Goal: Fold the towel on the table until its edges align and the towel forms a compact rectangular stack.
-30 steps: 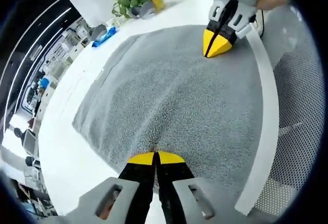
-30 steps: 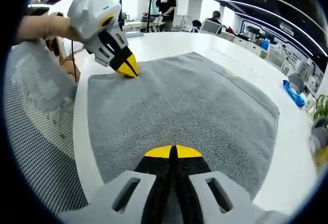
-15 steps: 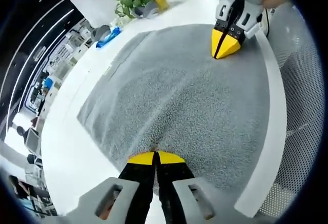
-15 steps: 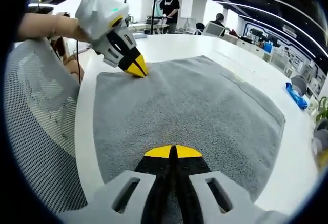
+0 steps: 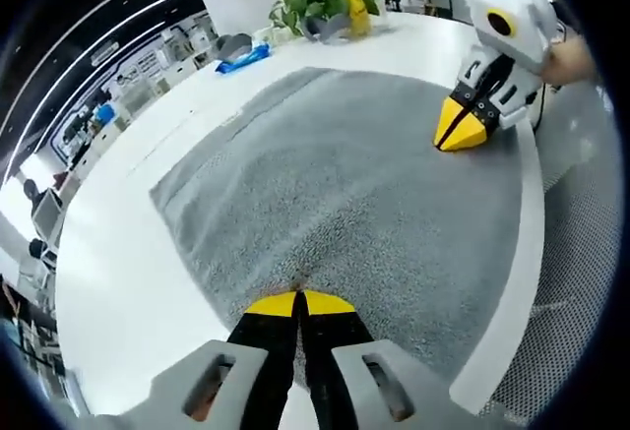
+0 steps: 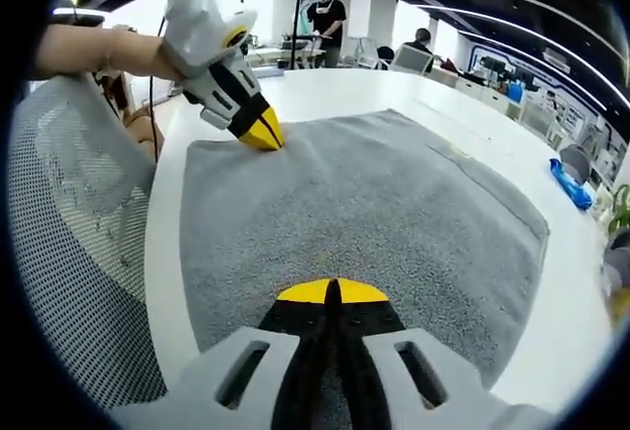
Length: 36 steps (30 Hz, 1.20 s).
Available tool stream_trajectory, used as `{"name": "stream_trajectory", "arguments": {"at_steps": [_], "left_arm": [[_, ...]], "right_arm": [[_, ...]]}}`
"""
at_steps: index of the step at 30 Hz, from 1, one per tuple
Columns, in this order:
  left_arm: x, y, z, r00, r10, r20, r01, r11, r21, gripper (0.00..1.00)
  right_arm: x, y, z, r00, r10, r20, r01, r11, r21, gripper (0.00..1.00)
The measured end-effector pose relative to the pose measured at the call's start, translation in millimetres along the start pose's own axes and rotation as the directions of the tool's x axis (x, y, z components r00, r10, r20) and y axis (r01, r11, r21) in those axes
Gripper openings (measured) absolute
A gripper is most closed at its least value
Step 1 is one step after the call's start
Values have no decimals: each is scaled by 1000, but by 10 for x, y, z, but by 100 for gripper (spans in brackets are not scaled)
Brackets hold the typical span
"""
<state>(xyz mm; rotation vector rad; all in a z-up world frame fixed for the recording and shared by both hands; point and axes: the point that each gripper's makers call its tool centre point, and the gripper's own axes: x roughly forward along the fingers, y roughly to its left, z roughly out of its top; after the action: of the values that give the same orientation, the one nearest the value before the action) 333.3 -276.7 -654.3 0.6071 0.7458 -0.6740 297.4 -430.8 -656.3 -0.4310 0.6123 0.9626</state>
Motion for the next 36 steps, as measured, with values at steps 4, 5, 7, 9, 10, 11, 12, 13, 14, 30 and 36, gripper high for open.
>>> {"name": "stream_trajectory", "arguments": {"at_steps": [4, 5, 7, 9, 10, 11, 12, 13, 14, 30, 36], "left_arm": [[-22, -31, -17, 999, 24, 25, -24, 1000, -4, 1], [-18, -30, -11, 1000, 27, 12, -27, 999, 33, 1], [-16, -34, -4, 999, 41, 7, -41, 997, 61, 1], [-22, -33, 1, 997, 72, 5, -72, 991, 114, 1], [-20, -37, 6, 997, 81, 5, -81, 985, 155, 1], [-17, -43, 9, 996, 84, 4, -83, 975, 204, 1], [-16, -52, 9, 996, 85, -1, -82, 964, 252, 1], [-16, -54, 8, 996, 87, -4, -83, 963, 257, 1], [-13, -48, 9, 996, 88, -4, -84, 969, 232, 1], [-41, -29, 6, 993, 68, 96, -77, 992, 96, 1], [-28, -56, 0, 994, 67, 81, -81, 981, 176, 1]], "right_arm": [[-4, 1, -4, 1000, -19, 11, 18, 1000, 2, 0], [-2, 2, -1, 1000, -21, 10, 21, 1000, -5, 0], [1, 4, 7, 1000, -5, -5, 5, 997, -78, 0], [5, 13, 10, 1000, 9, -23, -12, 990, -137, 0], [8, 16, 14, 999, 9, -31, -13, 990, -140, 0], [21, 16, 22, 999, 6, -42, -11, 990, -137, 0], [27, 14, 25, 999, 1, -49, -8, 991, -134, 0], [30, 14, 23, 998, -12, -58, 4, 991, -133, 0], [30, 15, 20, 998, -24, -62, 16, 990, -139, 0], [12, 45, -8, 998, 50, -35, -58, 959, -277, 0], [18, 54, -10, 998, 57, -22, -61, 941, -332, 0]]}}
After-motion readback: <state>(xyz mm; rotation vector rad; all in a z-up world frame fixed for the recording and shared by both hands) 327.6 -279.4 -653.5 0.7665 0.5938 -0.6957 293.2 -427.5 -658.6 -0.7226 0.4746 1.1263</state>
